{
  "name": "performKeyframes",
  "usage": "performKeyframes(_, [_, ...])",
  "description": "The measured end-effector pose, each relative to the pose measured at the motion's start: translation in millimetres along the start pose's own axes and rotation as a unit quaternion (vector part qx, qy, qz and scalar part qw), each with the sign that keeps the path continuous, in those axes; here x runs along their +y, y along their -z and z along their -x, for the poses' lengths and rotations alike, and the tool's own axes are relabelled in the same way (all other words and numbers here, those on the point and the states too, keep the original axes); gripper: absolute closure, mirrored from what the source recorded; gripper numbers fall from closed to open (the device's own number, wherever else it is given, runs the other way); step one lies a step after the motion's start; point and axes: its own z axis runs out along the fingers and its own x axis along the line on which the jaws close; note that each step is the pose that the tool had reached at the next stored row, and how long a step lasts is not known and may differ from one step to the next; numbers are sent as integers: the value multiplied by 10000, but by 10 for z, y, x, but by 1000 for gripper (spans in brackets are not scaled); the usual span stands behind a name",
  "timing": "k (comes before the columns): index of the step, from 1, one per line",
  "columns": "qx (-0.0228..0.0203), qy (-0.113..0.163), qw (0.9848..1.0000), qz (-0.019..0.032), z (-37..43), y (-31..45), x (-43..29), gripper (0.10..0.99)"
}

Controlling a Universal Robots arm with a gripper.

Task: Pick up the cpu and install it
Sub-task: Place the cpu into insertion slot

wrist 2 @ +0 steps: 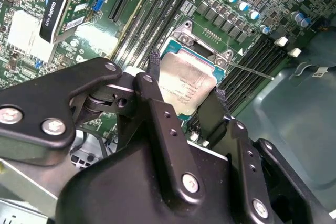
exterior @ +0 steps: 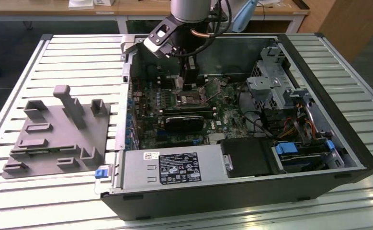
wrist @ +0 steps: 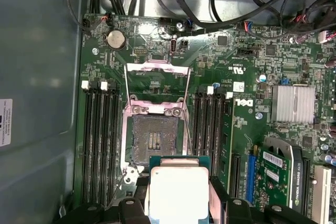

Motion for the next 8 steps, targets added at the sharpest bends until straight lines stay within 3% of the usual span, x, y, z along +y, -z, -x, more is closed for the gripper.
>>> performKeyframes(8, [1,1,10000,-20,0,-33,14,549])
